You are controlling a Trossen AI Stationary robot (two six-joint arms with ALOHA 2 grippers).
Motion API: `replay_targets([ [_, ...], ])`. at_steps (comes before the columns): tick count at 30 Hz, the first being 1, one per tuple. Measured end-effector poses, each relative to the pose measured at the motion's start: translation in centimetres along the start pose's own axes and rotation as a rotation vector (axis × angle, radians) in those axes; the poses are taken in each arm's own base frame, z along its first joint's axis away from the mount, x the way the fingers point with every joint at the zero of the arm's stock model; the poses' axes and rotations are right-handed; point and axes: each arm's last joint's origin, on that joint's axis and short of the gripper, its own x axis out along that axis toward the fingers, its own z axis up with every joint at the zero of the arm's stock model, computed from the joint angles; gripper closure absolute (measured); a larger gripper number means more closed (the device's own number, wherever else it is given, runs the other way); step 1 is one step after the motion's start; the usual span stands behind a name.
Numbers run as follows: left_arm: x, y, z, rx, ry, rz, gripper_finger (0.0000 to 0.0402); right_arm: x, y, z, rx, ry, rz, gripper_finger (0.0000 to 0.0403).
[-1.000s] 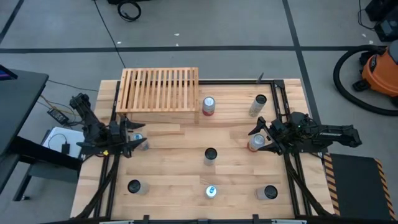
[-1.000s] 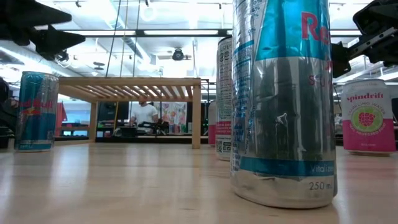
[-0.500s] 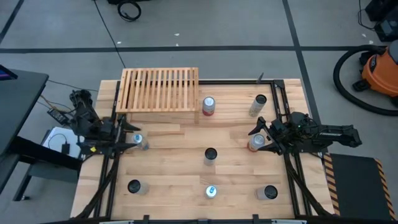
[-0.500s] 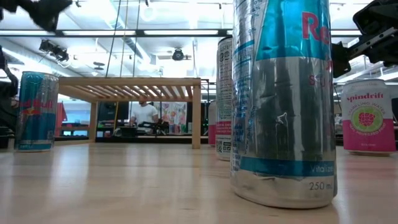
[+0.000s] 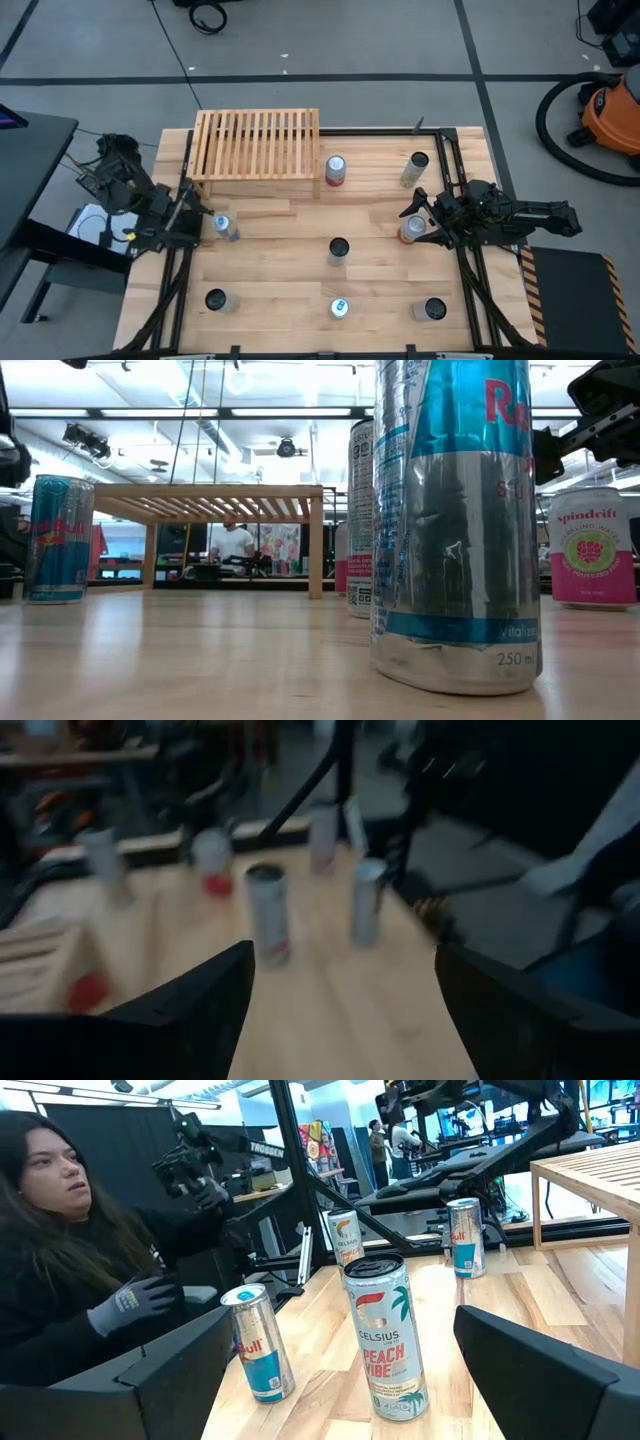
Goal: Place canned beverage on shelf
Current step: Put the left blue soda can on the shelf
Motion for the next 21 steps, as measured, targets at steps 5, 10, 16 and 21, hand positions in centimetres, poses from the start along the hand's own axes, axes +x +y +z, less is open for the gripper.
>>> replay_targets([
  [5,0.1,0.1,-0.5,-0.014,0.208,0.105,0.0086,0.0,0.0,0.0,0.000,0.000,-0.001,0.0013],
  [10,0.7,-0.1,-1.8,-0.099,0.348,0.184,0.0086,0.0,0.0,0.0,0.000,0.000,0.000,0.0013],
  [16,2.0,-1.0,-3.2,-0.134,0.451,0.210,0.0086,0.0,0.0,0.0,-0.001,-0.001,0.000,0.0013],
  [21,2.8,-1.3,-4.3,-0.128,0.527,0.263,0.0086,0.0,0.0,0.0,0.000,-0.001,0.000,0.0013],
])
